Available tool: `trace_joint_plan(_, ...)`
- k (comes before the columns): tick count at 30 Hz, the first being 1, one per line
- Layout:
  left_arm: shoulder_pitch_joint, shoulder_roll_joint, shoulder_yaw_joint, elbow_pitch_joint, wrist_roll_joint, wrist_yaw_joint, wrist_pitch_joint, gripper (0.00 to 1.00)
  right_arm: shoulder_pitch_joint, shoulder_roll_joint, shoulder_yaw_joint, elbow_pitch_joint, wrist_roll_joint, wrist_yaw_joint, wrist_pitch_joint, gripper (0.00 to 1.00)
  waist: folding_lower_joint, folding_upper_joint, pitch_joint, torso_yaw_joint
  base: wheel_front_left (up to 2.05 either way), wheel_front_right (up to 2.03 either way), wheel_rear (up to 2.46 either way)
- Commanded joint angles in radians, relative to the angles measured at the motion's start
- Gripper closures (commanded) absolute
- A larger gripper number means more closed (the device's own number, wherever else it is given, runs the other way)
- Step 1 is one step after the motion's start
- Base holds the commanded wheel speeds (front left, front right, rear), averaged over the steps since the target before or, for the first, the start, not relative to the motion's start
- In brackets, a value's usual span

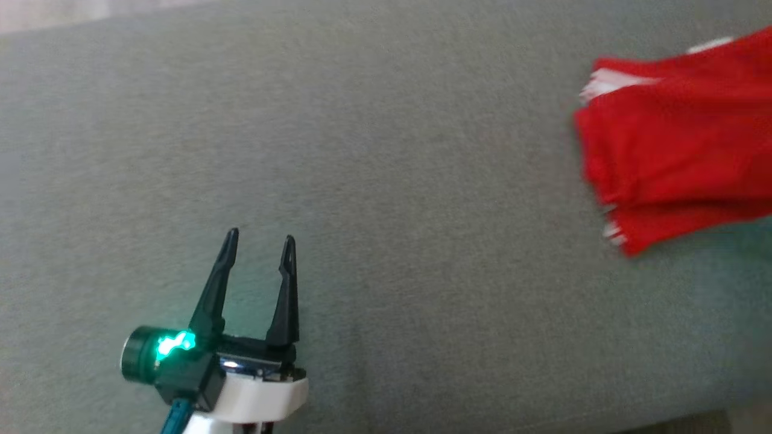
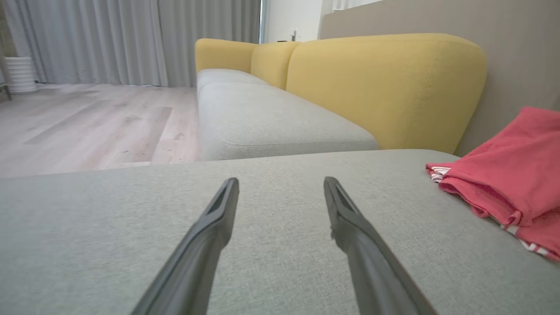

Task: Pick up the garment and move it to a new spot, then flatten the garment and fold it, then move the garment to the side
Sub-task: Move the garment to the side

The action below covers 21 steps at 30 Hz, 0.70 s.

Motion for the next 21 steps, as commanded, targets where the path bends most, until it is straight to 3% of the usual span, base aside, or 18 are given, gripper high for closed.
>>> trace_joint_plan(1,-0.027,-0.004,0.035,-0.036,0.013,-0.005,-0.008,0.00,-0.029,-0.056,-0.025,-0.035,-0.017,0.004,-0.001,1.00,0.0000,0.0000,0.052,-0.051,0.00,0.00,0.00)
trace_joint_plan(6,-0.054,-0.004,0.051,-0.042,0.024,-0.023,-0.008,0.00,-0.075,-0.079,-0.124,-0.041,-0.093,0.004,0.014,1.00,0.0000,0.0000,0.090,-0.077,0.00,0.00,0.00)
trace_joint_plan(7,-0.058,-0.004,0.054,-0.042,0.026,-0.027,-0.008,0.00,-0.079,-0.081,-0.140,-0.040,-0.110,0.004,0.016,0.95,0.0000,0.0000,0.094,-0.079,0.00,0.00,0.00)
trace_joint_plan(9,-0.067,-0.004,0.059,-0.041,0.029,-0.034,-0.008,0.00,-0.082,-0.085,-0.172,-0.035,-0.160,0.004,0.008,0.00,0.0000,0.0000,0.099,-0.079,0.00,0.00,0.00)
trace_joint_plan(15,-0.068,-0.004,0.072,-0.025,0.031,-0.031,-0.008,0.00,-0.026,-0.014,-0.225,-0.051,-0.238,0.004,-0.019,0.00,0.0000,0.0000,0.060,-0.069,0.00,0.00,0.00)
trace_joint_plan(21,-0.038,-0.004,0.065,0.016,0.025,-0.004,-0.008,0.00,0.090,0.123,-0.187,-0.118,-0.259,0.004,-0.062,0.00,0.0000,0.0000,-0.036,-0.061,0.00,0.00,0.00)
